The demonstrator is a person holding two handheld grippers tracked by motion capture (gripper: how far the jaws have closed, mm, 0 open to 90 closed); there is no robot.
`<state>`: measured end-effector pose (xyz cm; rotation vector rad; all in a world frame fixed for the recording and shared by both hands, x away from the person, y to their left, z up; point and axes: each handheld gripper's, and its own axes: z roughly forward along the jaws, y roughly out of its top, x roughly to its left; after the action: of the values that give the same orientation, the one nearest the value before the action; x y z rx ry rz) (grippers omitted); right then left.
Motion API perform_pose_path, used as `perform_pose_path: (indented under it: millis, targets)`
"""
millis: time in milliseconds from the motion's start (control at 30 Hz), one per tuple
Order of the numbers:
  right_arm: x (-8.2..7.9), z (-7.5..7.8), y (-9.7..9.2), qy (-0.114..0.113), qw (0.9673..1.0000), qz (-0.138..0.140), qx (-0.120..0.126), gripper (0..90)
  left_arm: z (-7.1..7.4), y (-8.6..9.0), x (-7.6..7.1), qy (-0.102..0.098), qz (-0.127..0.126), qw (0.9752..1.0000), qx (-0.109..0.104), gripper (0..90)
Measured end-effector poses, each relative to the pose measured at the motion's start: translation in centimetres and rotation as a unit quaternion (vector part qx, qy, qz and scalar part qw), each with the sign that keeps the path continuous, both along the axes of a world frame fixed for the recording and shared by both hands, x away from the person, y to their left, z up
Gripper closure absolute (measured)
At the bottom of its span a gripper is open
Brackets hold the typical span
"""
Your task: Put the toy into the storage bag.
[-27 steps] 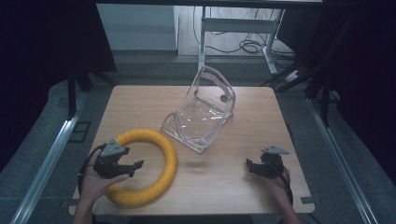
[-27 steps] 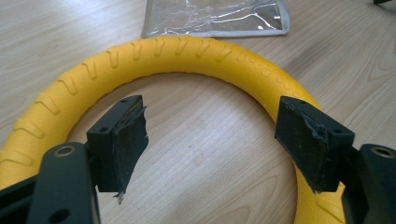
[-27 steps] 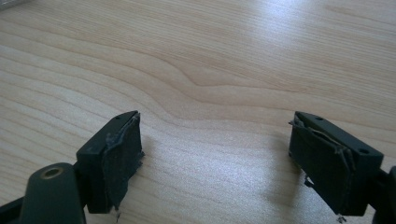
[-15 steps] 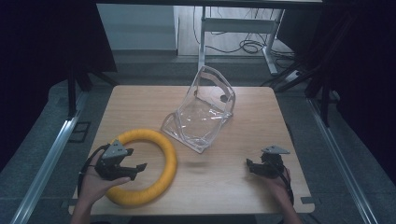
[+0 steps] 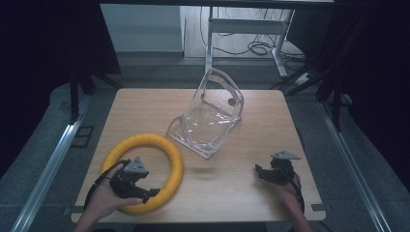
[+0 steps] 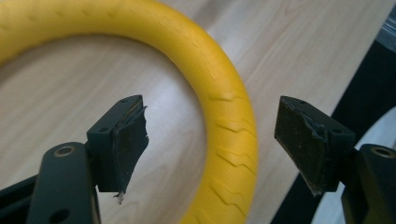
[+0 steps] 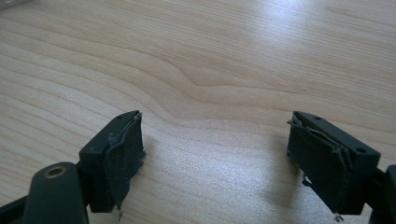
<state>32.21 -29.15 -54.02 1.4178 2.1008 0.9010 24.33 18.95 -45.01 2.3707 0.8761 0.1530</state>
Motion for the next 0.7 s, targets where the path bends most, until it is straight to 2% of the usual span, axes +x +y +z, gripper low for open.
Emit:
perform_pose_path:
  millis: [133,200,267,300,333,367,433,467,500,700]
  targets:
    - [0.0,0.0,0.0,0.0,1.0,-0.001,0.0,19.0,-1.3,-1.1,-0.1,0.027,-0.019,0.999,0.029,25.8]
    - [0.0,0.0,0.0,0.0,1.0,-0.001,0.0,19.0,-1.5,-1.4,-0.2,0.031,-0.024,0.9986,0.036,25.8]
    - [0.0,0.0,0.0,0.0,1.0,-0.001,0.0,19.0,-2.0,-2.0,-0.3,0.04,-0.032,0.9973,0.052,26.6]
    - [0.0,0.0,0.0,0.0,1.0,-0.001,0.0,19.0,-2.4,-2.4,-0.3,0.051,-0.04,0.9956,0.068,26.9]
    - [0.0,0.0,0.0,0.0,1.0,-0.001,0.0,19.0,-2.4,-2.4,-0.3,0.051,-0.04,0.9956,0.068,27.1]
    - [0.0,0.0,0.0,0.0,1.0,-0.001,0.0,19.1,-2.9,-2.7,-0.3,0.064,-0.042,0.9937,0.082,27.3]
    - [0.0,0.0,0.0,0.0,1.0,-0.001,0.0,19.1,-3.3,-3.0,-0.3,0.074,-0.041,0.9911,0.103,28.2]
    - [0.0,0.0,0.0,0.0,1.0,-0.001,0.0,19.1,-3.3,-3.0,-0.3,0.074,-0.041,0.9911,0.103,29.0]
    - [0.0,0.0,0.0,0.0,1.0,-0.001,0.0,19.1,-3.7,-3.4,-0.3,0.087,-0.043,0.9879,0.121,29.7]
    - [0.0,0.0,0.0,0.0,1.0,-0.001,-0.001,19.1,-4.7,-4.4,0.1,0.106,-0.043,0.9809,0.157,35.1]
